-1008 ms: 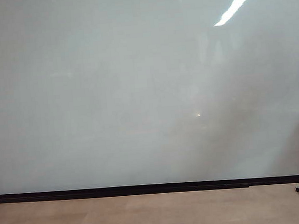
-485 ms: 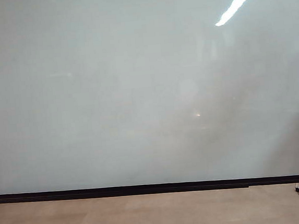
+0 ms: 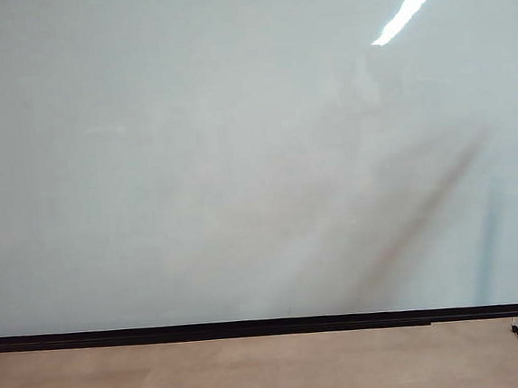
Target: Pick up the pen on the shelf to the right of the whiteboard and draw a cross mark.
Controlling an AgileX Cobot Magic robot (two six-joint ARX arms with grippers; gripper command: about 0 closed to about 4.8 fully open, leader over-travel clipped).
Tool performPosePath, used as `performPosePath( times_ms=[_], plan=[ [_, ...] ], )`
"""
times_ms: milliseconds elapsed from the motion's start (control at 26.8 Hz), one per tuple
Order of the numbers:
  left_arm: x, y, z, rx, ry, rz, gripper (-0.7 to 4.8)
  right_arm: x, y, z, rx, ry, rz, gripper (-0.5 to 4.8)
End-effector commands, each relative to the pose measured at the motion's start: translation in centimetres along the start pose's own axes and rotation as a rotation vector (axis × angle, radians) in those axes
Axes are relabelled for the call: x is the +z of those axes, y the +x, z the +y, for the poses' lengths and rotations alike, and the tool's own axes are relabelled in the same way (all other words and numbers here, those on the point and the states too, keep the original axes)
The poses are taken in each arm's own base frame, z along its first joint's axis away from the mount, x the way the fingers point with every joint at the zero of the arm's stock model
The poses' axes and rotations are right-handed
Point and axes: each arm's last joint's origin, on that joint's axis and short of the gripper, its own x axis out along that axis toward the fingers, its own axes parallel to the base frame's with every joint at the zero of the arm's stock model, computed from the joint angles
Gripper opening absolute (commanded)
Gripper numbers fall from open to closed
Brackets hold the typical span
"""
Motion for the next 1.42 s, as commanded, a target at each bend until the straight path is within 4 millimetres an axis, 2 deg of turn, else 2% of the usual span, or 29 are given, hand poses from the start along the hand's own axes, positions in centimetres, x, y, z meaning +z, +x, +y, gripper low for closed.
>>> performPosePath(
  times_ms=[37,112,261,522,1082,1418],
  plan=[
    [0.2,0.0,0.0,-0.005,0.004,-0.011,-0.05,-0.2,-0.2,3.3,0.176,0.040,0.027,-0.09],
    [0.2,0.0,0.0,-0.004,0.004,-0.011,-0.04,-0.4,0.1,5.4,0.261,0.047,0.078,-0.09],
    [0.2,0.0,0.0,-0.004,0.004,-0.011,-0.05,-0.2,0.9,8.1,0.417,0.054,0.146,-0.09],
    [0.2,0.0,0.0,-0.005,0.004,-0.011,-0.05,-0.4,2.0,11.3,0.558,0.095,0.158,-0.09],
    [0.2,0.0,0.0,-0.004,0.004,-0.011,-0.04,-1.2,7.1,15.6,0.672,0.176,0.090,-0.09],
    [0.2,0.0,0.0,-0.004,0.004,-0.011,-0.04,-0.1,8.4,16.8,0.686,0.193,0.034,-0.09]
  ],
)
